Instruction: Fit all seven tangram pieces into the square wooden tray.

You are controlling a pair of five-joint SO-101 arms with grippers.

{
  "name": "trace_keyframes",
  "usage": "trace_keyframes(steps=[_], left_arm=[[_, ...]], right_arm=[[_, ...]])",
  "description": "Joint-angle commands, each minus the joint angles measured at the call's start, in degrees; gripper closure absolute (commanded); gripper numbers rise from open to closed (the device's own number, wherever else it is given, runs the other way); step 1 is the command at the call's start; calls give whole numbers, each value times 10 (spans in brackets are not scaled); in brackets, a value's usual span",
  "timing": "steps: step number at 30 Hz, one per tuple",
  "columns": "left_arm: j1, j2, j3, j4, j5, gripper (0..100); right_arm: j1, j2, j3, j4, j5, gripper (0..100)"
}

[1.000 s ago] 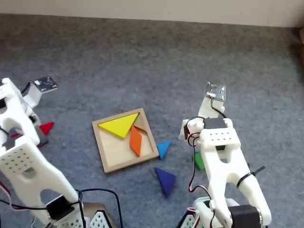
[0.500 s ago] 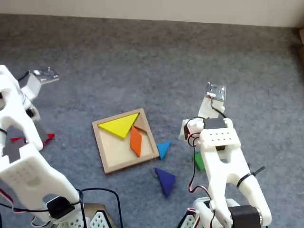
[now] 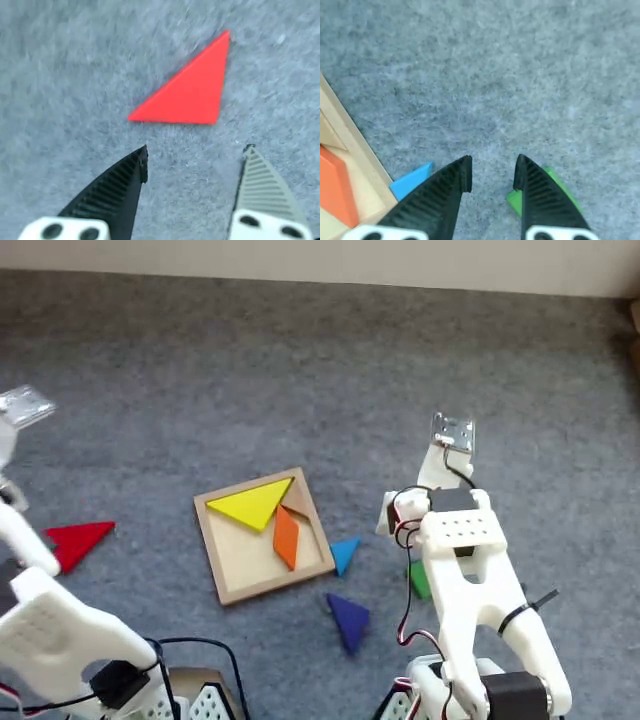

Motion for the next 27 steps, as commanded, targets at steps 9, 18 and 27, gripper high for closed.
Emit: trace_keyframes(steps=[9,18,27], left_arm=[[-29,161,-4,-9,-2,818],[73,187,5,-1,119,825],[182,172,29,2,210,826]], right_arm=[[7,-28,-2,-7,-3,850],[7,-28,-1,-7,-3,850],[7,-28,0,-7,-2,850]])
